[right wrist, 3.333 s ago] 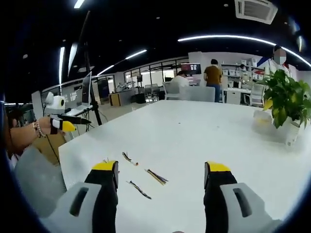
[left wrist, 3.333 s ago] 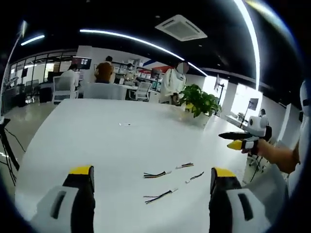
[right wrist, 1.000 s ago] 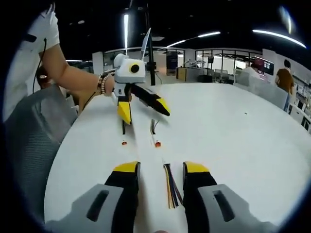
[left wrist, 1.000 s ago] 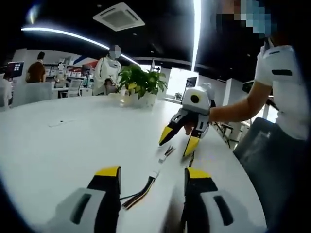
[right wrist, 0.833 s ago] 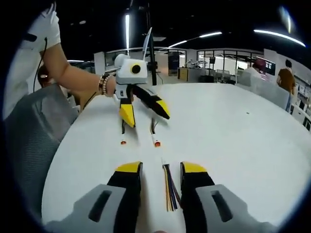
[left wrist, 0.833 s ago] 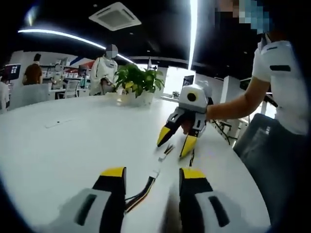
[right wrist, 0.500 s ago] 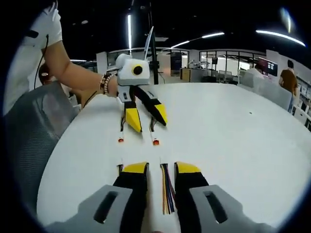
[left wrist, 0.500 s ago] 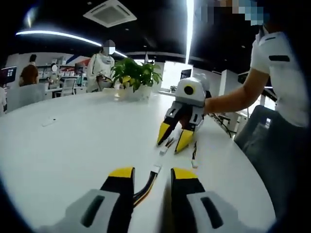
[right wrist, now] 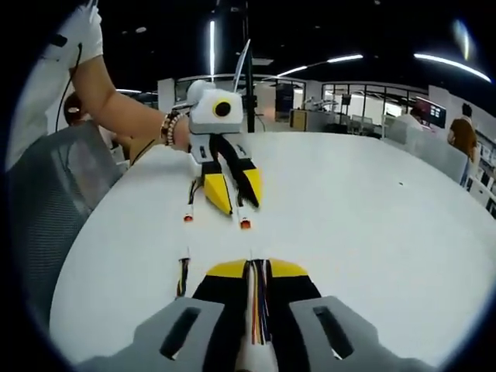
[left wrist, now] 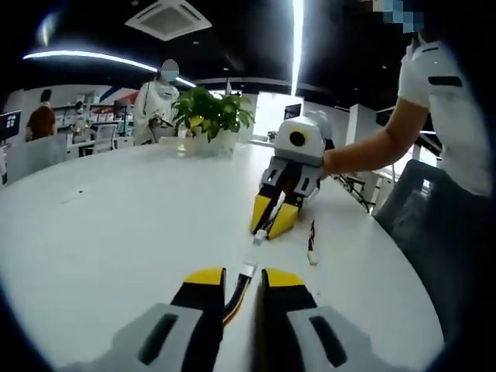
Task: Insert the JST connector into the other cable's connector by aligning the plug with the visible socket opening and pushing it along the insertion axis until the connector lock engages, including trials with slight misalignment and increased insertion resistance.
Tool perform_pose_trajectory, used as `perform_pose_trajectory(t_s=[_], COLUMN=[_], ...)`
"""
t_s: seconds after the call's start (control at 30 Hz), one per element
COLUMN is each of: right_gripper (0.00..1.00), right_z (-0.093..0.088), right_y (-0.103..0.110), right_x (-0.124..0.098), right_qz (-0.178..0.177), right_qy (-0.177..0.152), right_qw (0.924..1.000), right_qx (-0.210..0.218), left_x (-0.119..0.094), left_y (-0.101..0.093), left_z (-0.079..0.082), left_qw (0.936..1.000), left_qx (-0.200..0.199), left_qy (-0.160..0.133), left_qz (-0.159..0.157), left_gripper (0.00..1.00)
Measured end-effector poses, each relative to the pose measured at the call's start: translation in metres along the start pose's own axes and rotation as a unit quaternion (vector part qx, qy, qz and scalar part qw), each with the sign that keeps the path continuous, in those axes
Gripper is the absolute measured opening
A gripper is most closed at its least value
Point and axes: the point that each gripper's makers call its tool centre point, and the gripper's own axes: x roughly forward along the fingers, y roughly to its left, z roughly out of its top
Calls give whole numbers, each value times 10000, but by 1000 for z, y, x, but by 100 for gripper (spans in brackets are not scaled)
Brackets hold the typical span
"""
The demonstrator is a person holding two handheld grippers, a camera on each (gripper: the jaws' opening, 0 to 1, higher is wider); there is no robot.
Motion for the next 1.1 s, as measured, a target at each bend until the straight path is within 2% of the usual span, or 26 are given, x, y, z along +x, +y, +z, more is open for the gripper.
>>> perform_pose_trajectory(t_s=[0.27, 0.6, 0.93, 1.1], right_gripper=[5, 5, 4, 4], right_z=[0, -1, 22, 24], right_y=[-2, 2, 16, 23], right_x=[1, -2, -5, -2], right_qz=[18, 97, 305, 378], right_qy=[-22, 78, -14, 86], right_qw=[10000, 9996, 9990, 9983], right_qx=[-90, -243, -324, -446], left_x=[2, -3, -6, -3], left_y=[-1, -2, -19, -22], left_z=[-1, 0, 3, 10], left_qw=[9999, 9993, 9955, 9941], left_qx=[153, 359, 797, 917], left_qy=[21, 48, 379, 417], left_qz=[-38, -103, -350, -399], left_gripper=[2, 1, 1, 1])
